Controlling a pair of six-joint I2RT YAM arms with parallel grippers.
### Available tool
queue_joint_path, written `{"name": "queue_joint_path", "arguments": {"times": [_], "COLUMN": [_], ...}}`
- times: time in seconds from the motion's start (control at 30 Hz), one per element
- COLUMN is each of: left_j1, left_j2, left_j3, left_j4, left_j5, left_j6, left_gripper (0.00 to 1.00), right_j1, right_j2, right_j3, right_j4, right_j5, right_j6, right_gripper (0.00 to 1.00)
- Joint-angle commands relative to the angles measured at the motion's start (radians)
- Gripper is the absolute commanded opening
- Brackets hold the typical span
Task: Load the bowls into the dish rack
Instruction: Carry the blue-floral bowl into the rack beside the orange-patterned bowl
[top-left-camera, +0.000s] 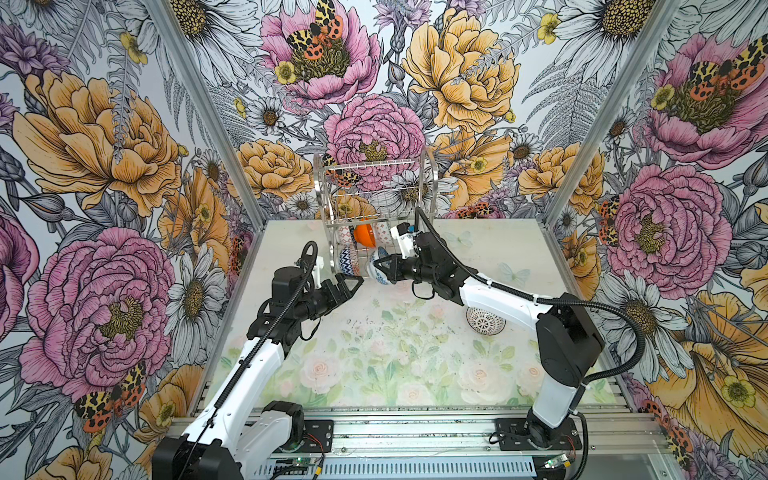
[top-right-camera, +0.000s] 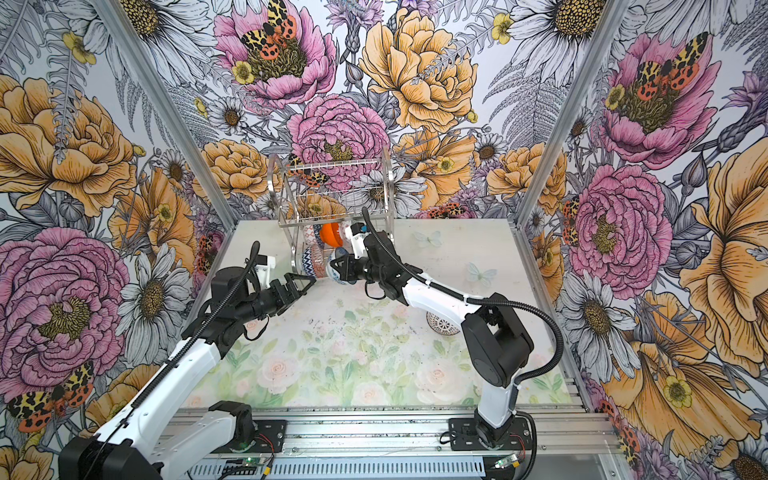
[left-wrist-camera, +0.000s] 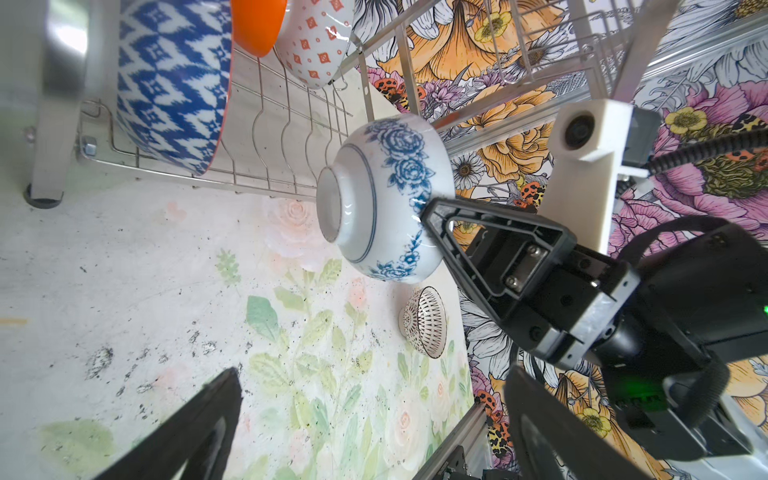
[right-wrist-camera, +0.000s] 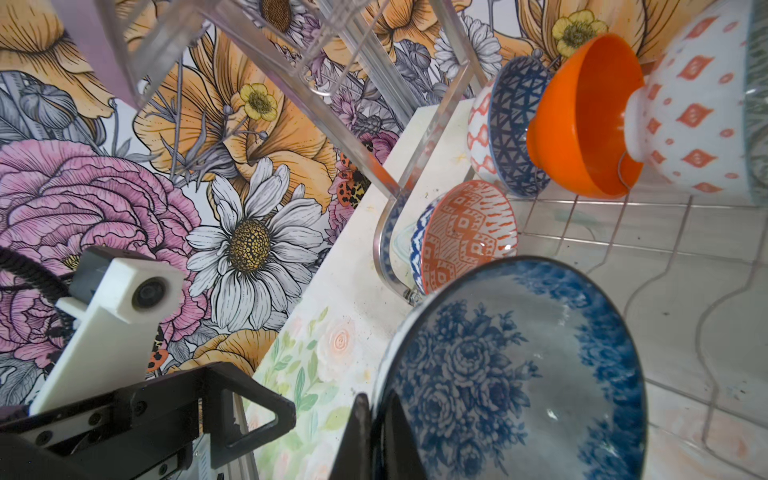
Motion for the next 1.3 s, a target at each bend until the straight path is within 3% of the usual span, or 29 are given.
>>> {"name": "queue_joint_path", "arguments": {"times": [0.0,0.17,0.6,1.27], "left_j1": [-0.015,-0.033,-0.063,-0.069], "left_j2": [-0.005,-0.002,0.036,0.082], "left_j3": [0.021,0.017,-0.004,-0.013], "left_j4": [0.038,0.055,0.111,0.164], "left_j5": [-0.033,-0.050,-0.082,-0.087], "left_j6": [0.010,0.001,-0.011,-0.018], "left_gripper": [0.99,0.99,0.99,0.99], "right_j1": [-0.022,-0.054,-0.080,-0.078], "right_j2": [0.016,0.052,0.195,0.376], "right_j3": [-0.012,-0.070,-0.042,0.079], "right_j4": [0.234,0.440,0.621,0.717], "right_j5": [-0.033,-0.047,-0.085,-0.066], "right_j6": [0.072,0.178,0.288,0.359], "right_gripper": [0.00,0.00,0.00,0.00]}}
